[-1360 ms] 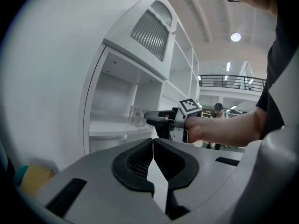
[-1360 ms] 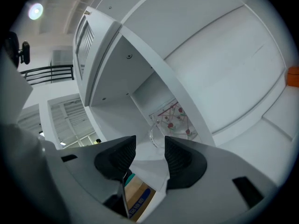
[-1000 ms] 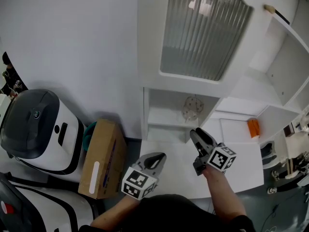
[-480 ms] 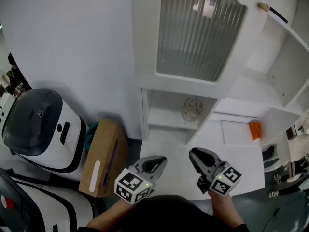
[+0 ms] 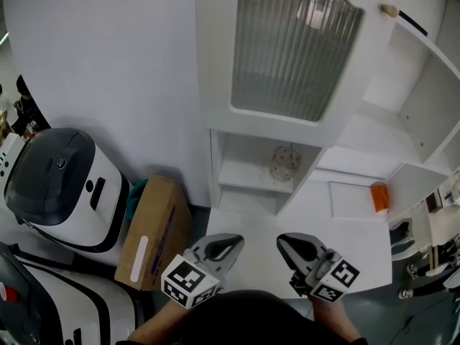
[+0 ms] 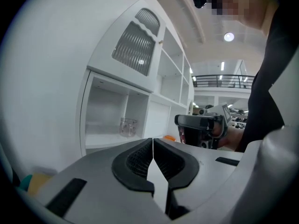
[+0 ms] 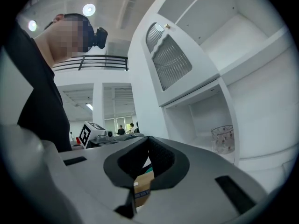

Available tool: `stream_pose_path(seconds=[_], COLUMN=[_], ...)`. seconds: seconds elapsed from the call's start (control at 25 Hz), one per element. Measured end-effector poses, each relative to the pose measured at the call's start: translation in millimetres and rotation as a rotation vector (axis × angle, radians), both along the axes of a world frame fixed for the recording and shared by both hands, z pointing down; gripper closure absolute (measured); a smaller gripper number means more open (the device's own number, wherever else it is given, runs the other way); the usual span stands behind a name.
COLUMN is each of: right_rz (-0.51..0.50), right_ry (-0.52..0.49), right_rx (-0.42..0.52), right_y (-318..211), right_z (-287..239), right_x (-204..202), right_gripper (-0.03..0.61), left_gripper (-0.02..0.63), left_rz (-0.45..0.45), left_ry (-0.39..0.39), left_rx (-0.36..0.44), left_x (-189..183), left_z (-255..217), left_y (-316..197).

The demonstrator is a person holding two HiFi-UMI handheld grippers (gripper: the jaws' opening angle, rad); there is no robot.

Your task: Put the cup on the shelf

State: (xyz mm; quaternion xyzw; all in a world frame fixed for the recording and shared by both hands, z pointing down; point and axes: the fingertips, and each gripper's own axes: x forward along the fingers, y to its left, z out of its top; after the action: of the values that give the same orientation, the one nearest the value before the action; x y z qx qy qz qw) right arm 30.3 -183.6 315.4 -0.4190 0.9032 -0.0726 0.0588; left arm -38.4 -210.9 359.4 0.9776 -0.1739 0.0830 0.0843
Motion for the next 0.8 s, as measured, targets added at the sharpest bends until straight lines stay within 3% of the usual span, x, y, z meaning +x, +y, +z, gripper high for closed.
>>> stream_pose_path(seconds=[0.28,0.8], right_rz=[-0.054,-0.038], right_ry=[0.085,0.067], right_rx=[0.058,0.028], right_y=[10,9], right_z=[-2,9], right_x=[-13,-12], right_gripper=[0.563,0.563], left_gripper=[0.597,0.597], left_rz=[-0.019,-0.022], left_ry=[0.01,0.016], left_rx=[0.02,0.013], left_x=[-3,-5], left_z=[-9,-9], left_y=[1,3])
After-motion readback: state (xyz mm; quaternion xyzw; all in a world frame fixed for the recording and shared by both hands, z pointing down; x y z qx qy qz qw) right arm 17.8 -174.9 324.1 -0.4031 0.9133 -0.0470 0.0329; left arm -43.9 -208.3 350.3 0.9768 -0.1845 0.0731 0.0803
